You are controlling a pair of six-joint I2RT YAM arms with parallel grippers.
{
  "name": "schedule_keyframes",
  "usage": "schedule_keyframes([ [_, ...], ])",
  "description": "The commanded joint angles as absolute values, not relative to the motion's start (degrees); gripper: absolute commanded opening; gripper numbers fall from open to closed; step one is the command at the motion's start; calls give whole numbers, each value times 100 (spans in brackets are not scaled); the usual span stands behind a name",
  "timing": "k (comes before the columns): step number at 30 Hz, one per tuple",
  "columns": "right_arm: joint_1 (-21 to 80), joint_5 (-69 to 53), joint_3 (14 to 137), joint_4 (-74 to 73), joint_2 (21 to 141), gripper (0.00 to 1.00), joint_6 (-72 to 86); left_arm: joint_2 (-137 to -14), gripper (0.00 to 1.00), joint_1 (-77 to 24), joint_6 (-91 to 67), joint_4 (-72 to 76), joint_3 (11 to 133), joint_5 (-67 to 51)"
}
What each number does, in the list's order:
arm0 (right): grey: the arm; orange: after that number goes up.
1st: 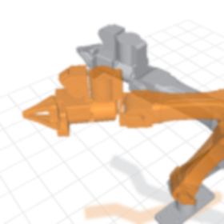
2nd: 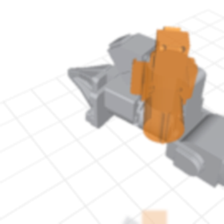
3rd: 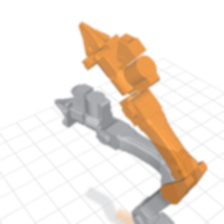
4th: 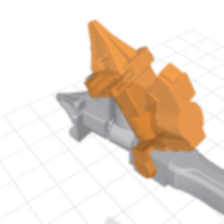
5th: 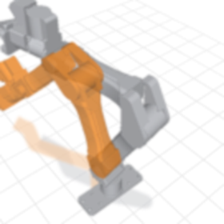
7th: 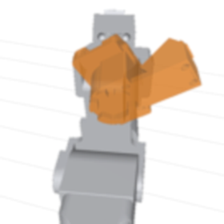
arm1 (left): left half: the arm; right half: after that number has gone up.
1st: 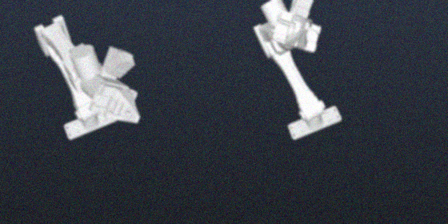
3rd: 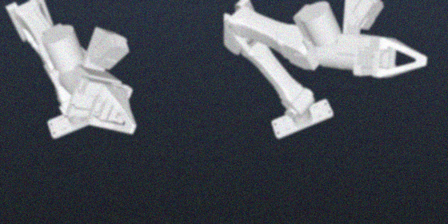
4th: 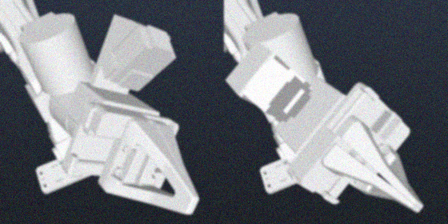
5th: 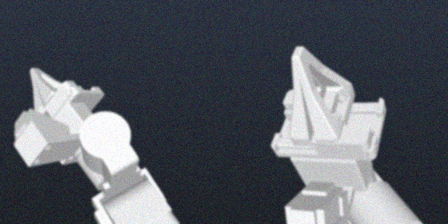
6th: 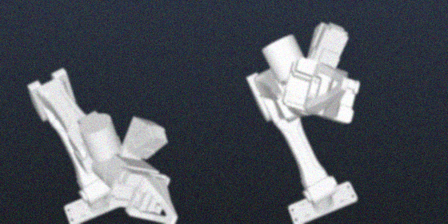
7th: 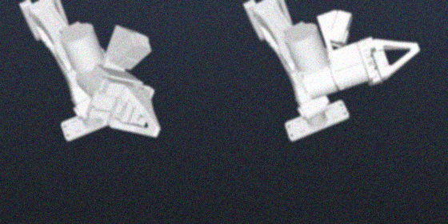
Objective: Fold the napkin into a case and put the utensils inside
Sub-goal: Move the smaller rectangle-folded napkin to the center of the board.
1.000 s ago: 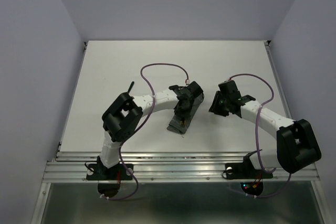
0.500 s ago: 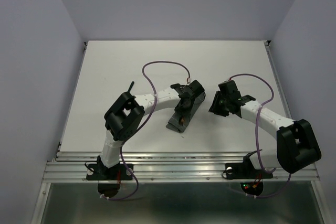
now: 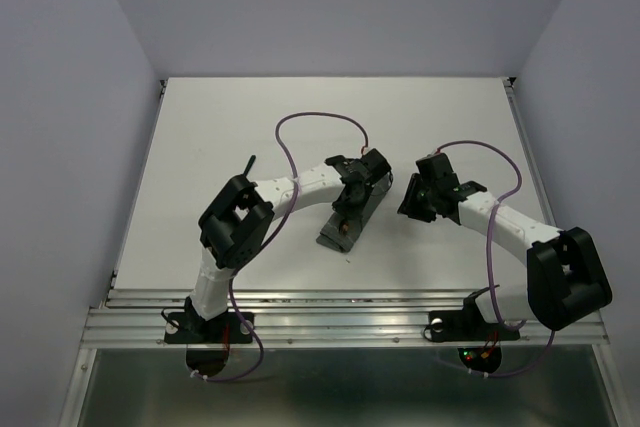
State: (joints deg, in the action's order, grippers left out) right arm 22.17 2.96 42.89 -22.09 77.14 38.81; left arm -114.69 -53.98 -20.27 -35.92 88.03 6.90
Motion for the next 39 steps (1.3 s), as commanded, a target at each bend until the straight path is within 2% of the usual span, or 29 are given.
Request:
schedule_keyframes([
  [1,2197,308,4254,-2197,7602,40,3850,-11496,4,-5388,-1591,-3727,8974,659],
  [28,2197,202,4236,-2136,7805,40,3806,-11390,6,-5124,-721,-3516,8850,703],
  [31,2197,185,4228,-2136,7796,40,3806,-11461,9,-5107,-686,-3577,8877,808],
  [33,2197,176,4228,-2144,7761,40,3814,-11470,17,-5106,-694,-3586,8886,888],
  [34,2197,167,4219,-2145,7743,40,3806,-11452,28,-5089,-712,-3595,8868,896],
  [37,2197,53,4210,-2136,7691,40,3814,-11408,41,-5063,-764,-3612,8859,923],
  [38,2197,27,4175,-2092,7682,40,3832,-11356,49,-5045,-791,-3621,8851,923],
  [39,2197,-330,4140,-2022,7664,40,3884,-11329,50,-5036,-808,-3612,8833,949],
])
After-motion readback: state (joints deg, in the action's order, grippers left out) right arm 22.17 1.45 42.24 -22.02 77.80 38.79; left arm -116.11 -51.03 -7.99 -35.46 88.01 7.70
